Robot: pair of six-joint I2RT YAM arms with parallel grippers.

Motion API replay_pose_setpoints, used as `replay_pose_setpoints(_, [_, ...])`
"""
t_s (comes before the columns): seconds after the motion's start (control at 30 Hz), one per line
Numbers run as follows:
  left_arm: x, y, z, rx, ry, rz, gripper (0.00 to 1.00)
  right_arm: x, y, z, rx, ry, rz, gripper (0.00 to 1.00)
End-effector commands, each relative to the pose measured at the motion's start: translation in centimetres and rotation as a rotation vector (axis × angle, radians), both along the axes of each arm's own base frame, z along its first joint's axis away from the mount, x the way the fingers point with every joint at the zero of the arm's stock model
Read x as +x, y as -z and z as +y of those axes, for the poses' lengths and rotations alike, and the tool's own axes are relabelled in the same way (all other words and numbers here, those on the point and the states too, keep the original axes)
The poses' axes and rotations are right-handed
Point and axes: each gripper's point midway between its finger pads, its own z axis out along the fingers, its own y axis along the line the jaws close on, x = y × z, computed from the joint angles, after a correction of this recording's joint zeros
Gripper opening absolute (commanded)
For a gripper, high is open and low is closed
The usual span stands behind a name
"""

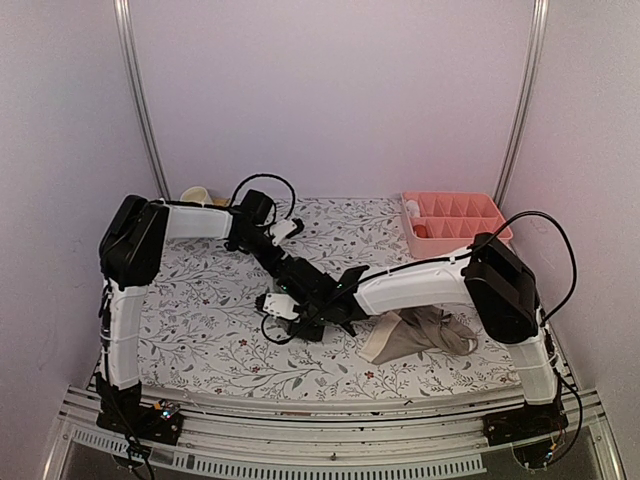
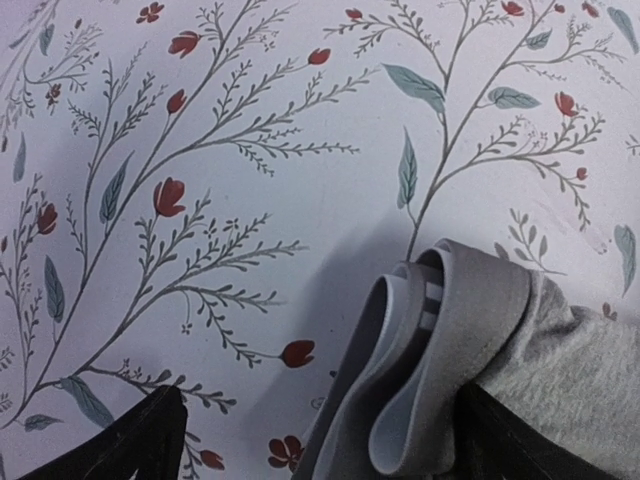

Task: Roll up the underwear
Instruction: Smooth out the underwear at the center of the board.

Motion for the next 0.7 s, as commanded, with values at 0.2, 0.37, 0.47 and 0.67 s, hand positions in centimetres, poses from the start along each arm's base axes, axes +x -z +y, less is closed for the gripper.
replay_pose_setpoints(0.2, [0.5,-5.5,0.7,-0.030,-0.007,-0.076,0.98,-3.3,-6.1,-0.5,0.074,-0.101,-0.003,0.70])
replay_pose_setpoints(0.37, [0.7,-6.8,1.1,-0.028,-0.012,-0.104,0.98,-3.8,-7.1,-2.2,0.084,-0.117,-0.049,0.85])
replay_pose_setpoints(0.47, [0.9,-7.7,1.6,-0.026,-0.019,-0.124,0.99,-4.1,-6.2,-3.7,0.058,-0.142,-0.083,0.96])
replay_pose_setpoints(0.67, [-1.7,-11.9,1.8,-0.076,0.141,-0.260,0.99,-4.4,-5.1,-5.2,0.035,-0.210,-0.165,0.99])
